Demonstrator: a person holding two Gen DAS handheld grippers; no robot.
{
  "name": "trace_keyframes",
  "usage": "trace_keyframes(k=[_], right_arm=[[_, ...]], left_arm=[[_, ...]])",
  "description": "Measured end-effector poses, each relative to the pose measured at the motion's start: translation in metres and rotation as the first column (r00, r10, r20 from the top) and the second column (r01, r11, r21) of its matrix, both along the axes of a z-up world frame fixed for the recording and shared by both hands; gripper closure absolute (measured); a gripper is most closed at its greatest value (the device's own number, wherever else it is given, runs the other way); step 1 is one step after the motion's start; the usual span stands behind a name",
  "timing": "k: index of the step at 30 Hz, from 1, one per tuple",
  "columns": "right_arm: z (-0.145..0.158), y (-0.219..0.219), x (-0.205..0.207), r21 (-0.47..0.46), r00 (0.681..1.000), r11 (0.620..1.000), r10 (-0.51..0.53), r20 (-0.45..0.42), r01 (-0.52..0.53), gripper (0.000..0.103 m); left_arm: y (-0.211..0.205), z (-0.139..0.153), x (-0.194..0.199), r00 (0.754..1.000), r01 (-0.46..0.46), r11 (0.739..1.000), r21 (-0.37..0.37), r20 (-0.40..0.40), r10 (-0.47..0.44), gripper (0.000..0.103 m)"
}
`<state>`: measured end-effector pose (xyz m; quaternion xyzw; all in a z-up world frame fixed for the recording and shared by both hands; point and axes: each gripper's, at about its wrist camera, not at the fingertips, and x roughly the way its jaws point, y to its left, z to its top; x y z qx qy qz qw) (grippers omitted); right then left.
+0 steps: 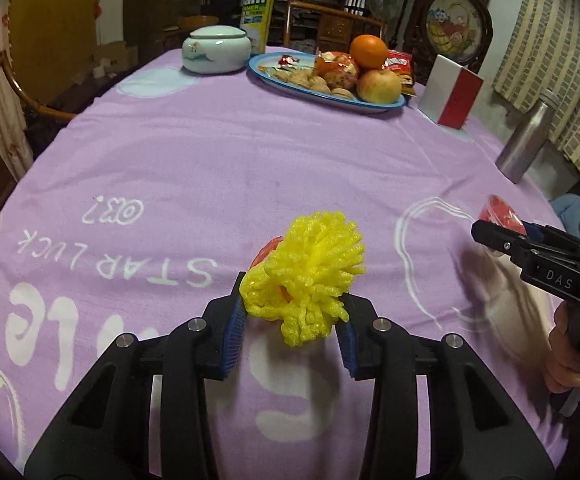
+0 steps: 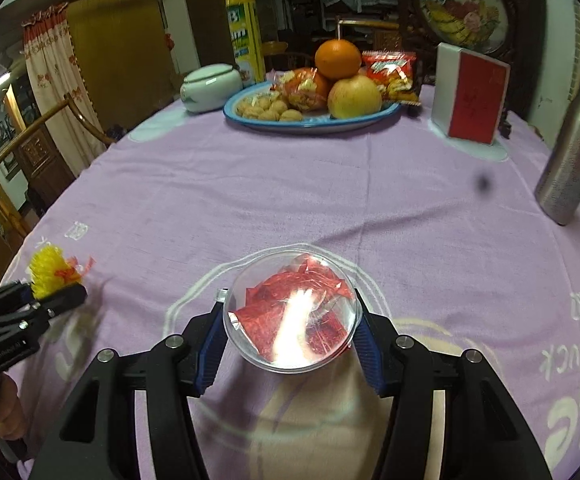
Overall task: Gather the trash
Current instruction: 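Lift the mesh net and clear cup and carry them to the red wastebasket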
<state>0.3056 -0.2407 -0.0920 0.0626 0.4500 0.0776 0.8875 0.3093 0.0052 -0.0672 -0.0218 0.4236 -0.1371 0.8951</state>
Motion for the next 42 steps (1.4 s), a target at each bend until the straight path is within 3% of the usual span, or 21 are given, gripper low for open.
trace_keyframes(k=[5, 8, 12, 28, 42], right_arm=[[0.02, 0.003, -0.032, -0.012, 0.998, 1.0, -0.006, 0.065, 0.007, 0.046], [0.029, 0.009, -0.052, -0.04, 0.995, 0.999, 0.0, 0.102, 0.004, 0.046], [0.04, 0.015, -0.075, -0.004, 0.992, 1.0, 0.016, 0.127, -0.015, 0.046], [0.077, 0.035, -0.158, 0.011, 0.971, 0.998, 0.05, 0.236, -0.054, 0.046], [0.105, 0.056, -0.214, 0.015, 0.945, 0.995, 0.089, 0.316, -0.099, 0.046]], left_arm=[[-0.003, 0.011, -0.027, 0.999, 0.0, 1.0, -0.004, 0.036, 0.0, 0.063], [-0.008, 0.019, -0.049, 0.998, -0.001, 0.999, 0.033, 0.068, -0.001, 0.063], [-0.013, 0.029, -0.074, 0.994, -0.015, 0.997, 0.075, 0.112, 0.006, 0.063], [-0.005, 0.069, -0.153, 0.968, -0.047, 0.997, 0.067, 0.249, 0.029, 0.063], [0.011, 0.087, -0.207, 0.942, -0.069, 0.996, 0.049, 0.331, 0.049, 0.063]])
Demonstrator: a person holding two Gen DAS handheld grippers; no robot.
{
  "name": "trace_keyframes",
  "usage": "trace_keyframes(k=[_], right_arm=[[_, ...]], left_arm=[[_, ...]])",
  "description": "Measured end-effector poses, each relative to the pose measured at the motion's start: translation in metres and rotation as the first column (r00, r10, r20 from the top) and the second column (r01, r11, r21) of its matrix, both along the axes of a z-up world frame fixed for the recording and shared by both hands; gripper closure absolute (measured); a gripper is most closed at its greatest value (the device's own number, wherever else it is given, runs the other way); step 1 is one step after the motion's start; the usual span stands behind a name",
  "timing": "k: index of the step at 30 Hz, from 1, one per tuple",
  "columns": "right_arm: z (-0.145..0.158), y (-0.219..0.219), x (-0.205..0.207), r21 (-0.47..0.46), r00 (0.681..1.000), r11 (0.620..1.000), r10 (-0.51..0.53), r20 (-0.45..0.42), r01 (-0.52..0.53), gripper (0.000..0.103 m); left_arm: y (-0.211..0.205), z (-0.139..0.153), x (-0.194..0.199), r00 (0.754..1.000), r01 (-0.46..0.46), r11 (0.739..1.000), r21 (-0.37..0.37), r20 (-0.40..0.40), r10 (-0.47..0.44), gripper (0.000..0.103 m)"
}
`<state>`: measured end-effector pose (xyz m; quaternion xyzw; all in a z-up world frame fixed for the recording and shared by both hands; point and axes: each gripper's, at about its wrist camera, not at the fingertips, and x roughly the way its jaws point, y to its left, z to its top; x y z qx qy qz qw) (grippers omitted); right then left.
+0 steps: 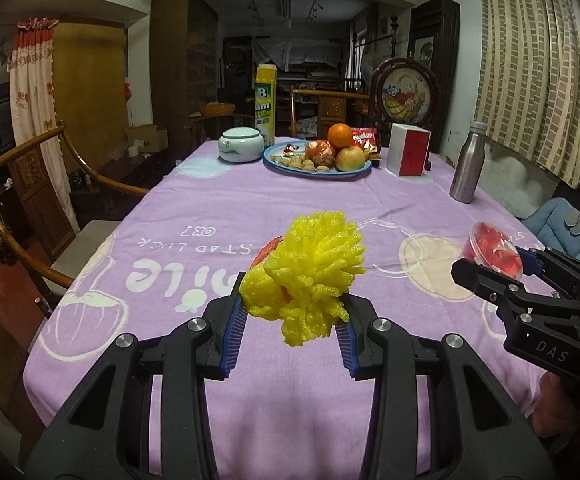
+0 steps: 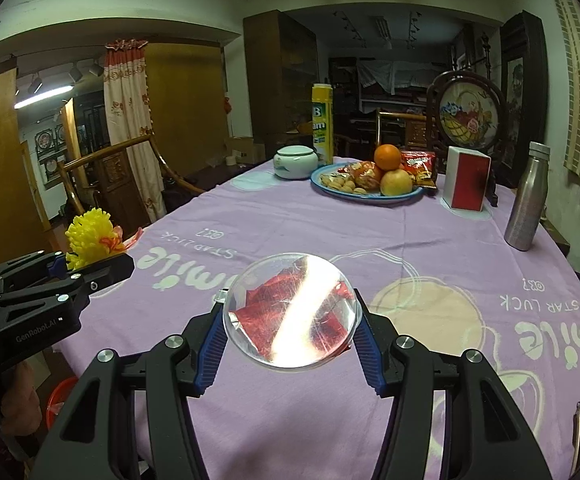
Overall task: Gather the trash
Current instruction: 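Lift the mesh net and clear cup and carry them to the red wastebasket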
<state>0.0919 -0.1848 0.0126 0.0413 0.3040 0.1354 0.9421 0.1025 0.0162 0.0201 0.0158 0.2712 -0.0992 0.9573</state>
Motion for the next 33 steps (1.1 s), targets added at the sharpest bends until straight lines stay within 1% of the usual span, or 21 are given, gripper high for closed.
trace_keyframes(k=[9, 20, 25, 33], right_arm=[[0.011, 0.01, -0.025, 0.003, 0.999, 1.0, 0.012, 0.032, -0.012, 0.046], [0.018, 0.03, -0.038, 0.0, 0.997, 0.998, 0.06, 0.049, -0.06, 0.046], [0.021, 0.049, -0.039, -0.004, 0.994, 0.995, 0.097, 0.05, -0.097, 0.046], [0.021, 0.098, -0.039, -0.027, 0.982, 0.983, 0.184, 0.03, -0.183, 0.046]], left_arm=[[0.01, 0.006, -0.026, 0.999, -0.014, 1.0, -0.002, 0.038, 0.014, 0.063], [0.031, 0.01, -0.052, 0.996, -0.049, 0.999, 0.003, 0.075, 0.048, 0.063], [0.05, 0.007, -0.06, 0.994, -0.082, 0.997, -0.005, 0.074, 0.082, 0.063], [0.095, -0.008, -0.071, 0.987, -0.152, 0.988, -0.02, 0.043, 0.153, 0.063]])
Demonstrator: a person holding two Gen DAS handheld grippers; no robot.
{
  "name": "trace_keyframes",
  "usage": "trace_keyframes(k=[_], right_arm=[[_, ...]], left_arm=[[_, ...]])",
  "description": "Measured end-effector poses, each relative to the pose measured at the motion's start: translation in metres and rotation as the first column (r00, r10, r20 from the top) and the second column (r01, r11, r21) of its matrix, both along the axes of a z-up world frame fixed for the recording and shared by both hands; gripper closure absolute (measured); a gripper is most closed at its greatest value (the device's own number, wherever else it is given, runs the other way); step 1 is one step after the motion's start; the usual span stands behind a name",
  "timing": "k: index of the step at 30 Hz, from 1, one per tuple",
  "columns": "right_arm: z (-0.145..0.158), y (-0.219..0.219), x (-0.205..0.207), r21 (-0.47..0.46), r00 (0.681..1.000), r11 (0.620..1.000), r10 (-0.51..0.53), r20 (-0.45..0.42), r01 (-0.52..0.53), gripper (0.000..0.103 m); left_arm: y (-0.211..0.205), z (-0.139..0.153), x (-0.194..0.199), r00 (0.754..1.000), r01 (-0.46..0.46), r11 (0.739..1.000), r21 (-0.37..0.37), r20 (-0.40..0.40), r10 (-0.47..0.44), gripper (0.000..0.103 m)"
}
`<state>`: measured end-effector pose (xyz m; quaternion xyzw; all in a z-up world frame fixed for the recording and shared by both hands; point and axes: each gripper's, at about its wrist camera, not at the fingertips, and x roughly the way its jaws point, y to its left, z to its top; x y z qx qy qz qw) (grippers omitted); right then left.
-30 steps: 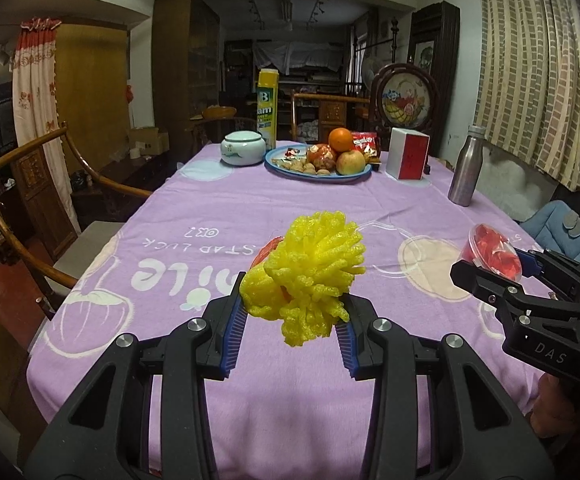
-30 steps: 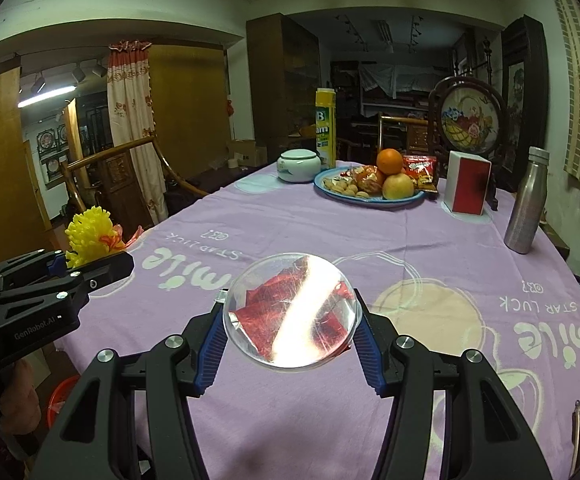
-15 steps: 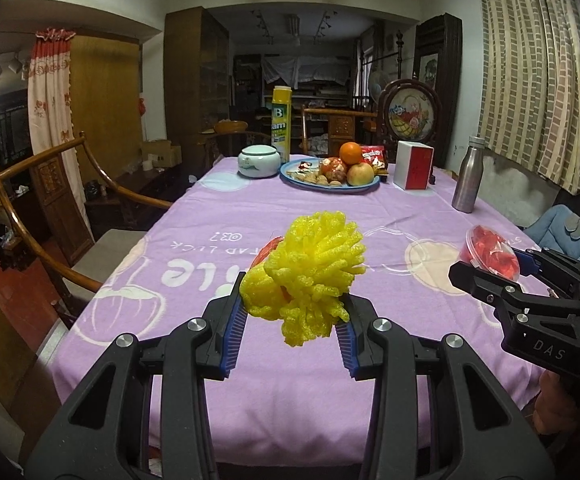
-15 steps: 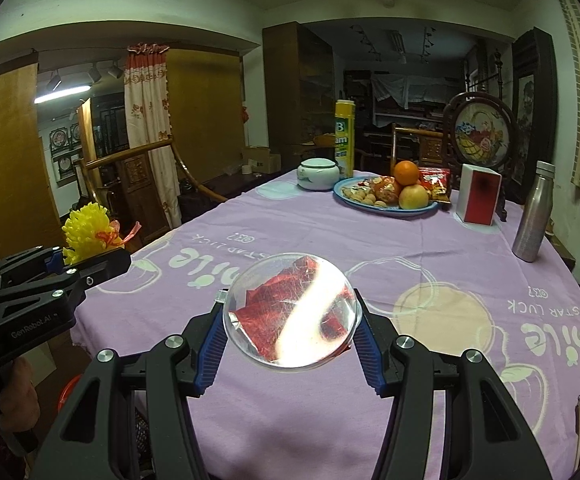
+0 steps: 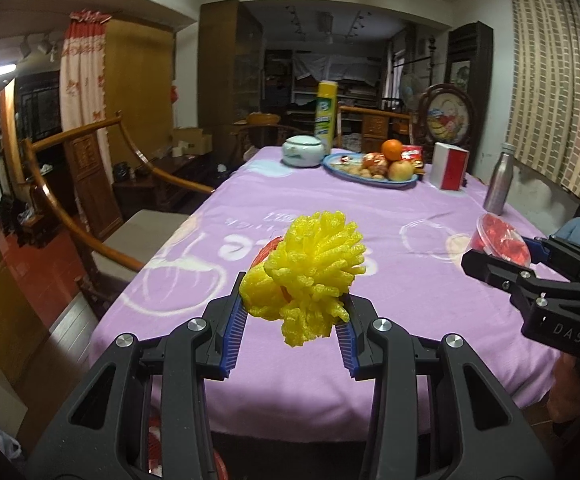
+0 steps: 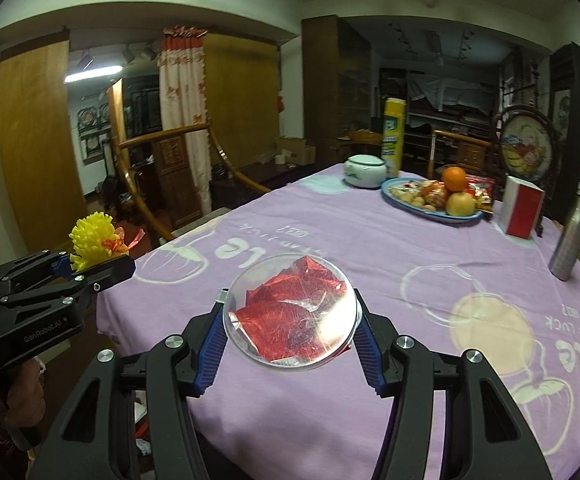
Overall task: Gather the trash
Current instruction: 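Lift the mesh net and clear cup and carry them to the red wastebasket, then open both grippers over the red wastebasket to drop net and cup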
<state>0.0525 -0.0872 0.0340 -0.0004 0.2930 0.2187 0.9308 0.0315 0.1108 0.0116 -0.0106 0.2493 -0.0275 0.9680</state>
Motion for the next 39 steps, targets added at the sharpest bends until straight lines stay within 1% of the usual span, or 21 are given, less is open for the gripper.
trace_keyframes(k=[4, 8, 11, 13, 15, 17, 20, 22, 25, 29, 31, 33, 34, 35, 37, 39], right_arm=[[-0.001, 0.03, 0.003, -0.014, 0.998, 0.998, 0.059, -0.015, -0.059, 0.046], [-0.003, 0.066, 0.002, -0.017, 0.99, 0.99, 0.138, -0.041, -0.139, 0.046], [-0.007, 0.097, -0.002, -0.034, 0.978, 0.979, 0.201, -0.064, -0.203, 0.046], [-0.012, 0.121, -0.007, -0.047, 0.964, 0.966, 0.251, -0.088, -0.255, 0.046], [-0.019, 0.141, -0.013, -0.055, 0.947, 0.95, 0.299, -0.117, -0.307, 0.046], [-0.022, 0.157, -0.02, -0.06, 0.931, 0.936, 0.336, -0.143, -0.347, 0.046], [-0.033, 0.186, -0.032, -0.074, 0.9, 0.907, 0.395, -0.185, -0.414, 0.046], [-0.04, 0.205, -0.041, -0.08, 0.879, 0.889, 0.427, -0.211, -0.451, 0.046], [-0.05, 0.224, -0.048, -0.088, 0.853, 0.866, 0.458, -0.251, -0.492, 0.046], [-0.057, 0.24, -0.056, -0.108, 0.835, 0.849, 0.473, -0.281, -0.517, 0.046], [-0.058, 0.244, -0.056, -0.114, 0.832, 0.846, 0.473, -0.29, -0.521, 0.046], [-0.059, 0.245, -0.057, -0.12, 0.831, 0.845, 0.47, -0.296, -0.521, 0.046], [-0.06, 0.246, -0.056, -0.121, 0.831, 0.845, 0.469, -0.299, -0.521, 0.046], [-0.06, 0.247, -0.057, -0.12, 0.83, 0.845, 0.468, -0.303, -0.521, 0.046], [-0.061, 0.246, -0.049, -0.118, 0.827, 0.844, 0.47, -0.308, -0.524, 0.046], [-0.063, 0.245, -0.048, -0.12, 0.826, 0.842, 0.471, -0.309, -0.525, 0.046]], left_arm=[[0.032, -0.014, -0.008, 0.998, -0.053, 0.999, -0.005, -0.027, 0.053, 0.063], [0.066, -0.03, -0.016, 0.992, -0.109, 0.994, -0.009, -0.071, 0.108, 0.063], [0.093, -0.045, -0.022, 0.981, -0.151, 0.988, -0.008, -0.12, 0.149, 0.063], [0.112, -0.06, -0.028, 0.972, -0.174, 0.985, -0.007, -0.16, 0.171, 0.063], [0.128, -0.076, -0.033, 0.959, -0.194, 0.981, 0.006, -0.208, 0.19, 0.063], [0.144, -0.095, -0.041, 0.941, -0.214, 0.976, 0.032, -0.263, 0.214, 0.063], [0.157, -0.123, -0.051, 0.916, -0.225, 0.973, 0.05, -0.331, 0.229, 0.063], [0.167, -0.143, -0.055, 0.897, -0.228, 0.973, 0.043, -0.38, 0.227, 0.063], [0.178, -0.168, -0.057, 0.873, -0.242, 0.97, 0.024, -0.43, 0.228, 0.063], [0.187, -0.187, -0.057, 0.858, -0.256, 0.967, -0.019, -0.466, 0.218, 0.061], [0.19, -0.195, -0.057, 0.85, -0.263, 0.965, -0.018, -0.477, 0.223, 0.061], [0.187, -0.197, -0.056, 0.846, -0.259, 0.966, 0.0, -0.482, 0.227, 0.058], [0.186, -0.198, -0.056, 0.845, -0.257, 0.966, 0.01, -0.482, 0.23, 0.052], [0.185, -0.198, -0.057, 0.844, -0.255, 0.966, 0.026, -0.481, 0.236, 0.041], [0.184, -0.196, -0.057, 0.847, -0.257, 0.965, 0.043, -0.471, 0.247, 0.029], [0.182, -0.192, -0.058, 0.854, -0.259, 0.964, 0.058, -0.454, 0.256, 0.028]])
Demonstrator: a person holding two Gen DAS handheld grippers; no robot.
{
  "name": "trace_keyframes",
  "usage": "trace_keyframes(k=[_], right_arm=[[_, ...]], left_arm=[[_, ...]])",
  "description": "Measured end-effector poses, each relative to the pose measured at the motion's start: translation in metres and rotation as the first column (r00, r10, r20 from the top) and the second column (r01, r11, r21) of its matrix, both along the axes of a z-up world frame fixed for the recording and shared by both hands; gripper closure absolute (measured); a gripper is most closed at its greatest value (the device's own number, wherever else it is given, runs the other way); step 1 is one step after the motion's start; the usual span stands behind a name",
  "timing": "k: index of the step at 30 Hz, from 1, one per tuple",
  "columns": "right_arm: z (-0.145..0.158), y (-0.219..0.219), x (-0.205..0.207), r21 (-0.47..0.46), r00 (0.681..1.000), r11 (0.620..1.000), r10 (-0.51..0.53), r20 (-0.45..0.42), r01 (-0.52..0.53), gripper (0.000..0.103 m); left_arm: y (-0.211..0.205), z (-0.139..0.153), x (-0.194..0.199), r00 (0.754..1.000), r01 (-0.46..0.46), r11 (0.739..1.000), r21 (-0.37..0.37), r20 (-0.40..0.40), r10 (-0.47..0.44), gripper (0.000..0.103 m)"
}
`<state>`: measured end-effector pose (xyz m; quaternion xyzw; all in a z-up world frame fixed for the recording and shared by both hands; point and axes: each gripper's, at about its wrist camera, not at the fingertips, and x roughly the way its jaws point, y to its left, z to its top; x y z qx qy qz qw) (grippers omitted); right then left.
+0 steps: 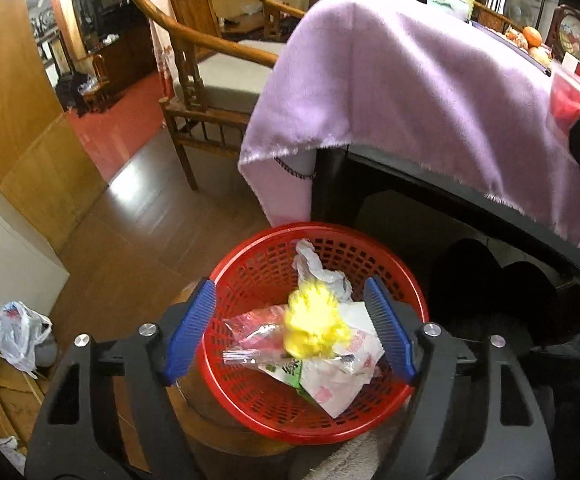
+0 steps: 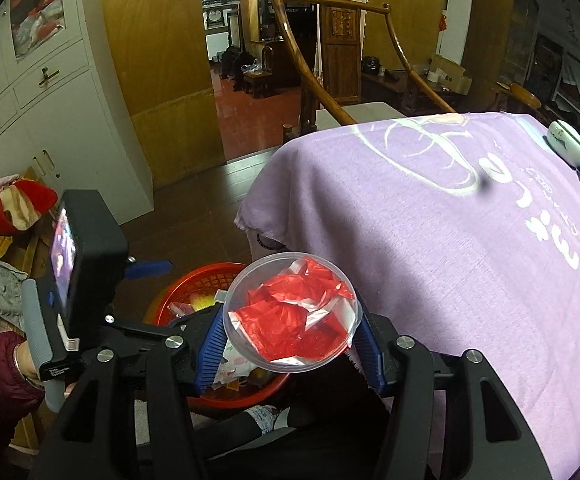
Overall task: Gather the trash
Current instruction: 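Open both grippers over the red wastebasket to drop net and cup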
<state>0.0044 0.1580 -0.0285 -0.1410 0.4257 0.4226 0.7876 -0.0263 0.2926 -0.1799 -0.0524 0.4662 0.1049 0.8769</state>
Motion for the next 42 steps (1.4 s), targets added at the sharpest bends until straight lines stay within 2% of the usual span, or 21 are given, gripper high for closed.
trace_keyframes(k=[7, 15, 29, 42], right_arm=[[-0.003, 0.0, 0.012, 0.0, 1.0, 1.0, 0.008, -0.016, -0.008, 0.046], [-0.012, 0.017, 0.008, -0.011, 0.997, 0.998, 0.065, -0.041, -0.065, 0.046], [-0.027, 0.05, 0.003, -0.044, 0.983, 0.986, 0.159, -0.097, -0.163, 0.046], [-0.042, 0.07, 0.002, -0.07, 0.973, 0.977, 0.193, -0.13, -0.203, 0.046]], left_arm=[[0.001, 0.007, -0.003, 1.0, -0.016, 0.998, 0.06, 0.013, 0.016, 0.023], [0.019, 0.007, -0.015, 0.998, -0.068, 0.995, 0.08, 0.003, 0.067, 0.021], [0.05, -0.02, -0.04, 0.987, -0.137, 0.989, 0.055, -0.074, 0.141, 0.021], [0.071, -0.043, -0.053, 0.972, -0.198, 0.98, 0.012, -0.124, 0.198, 0.021]])
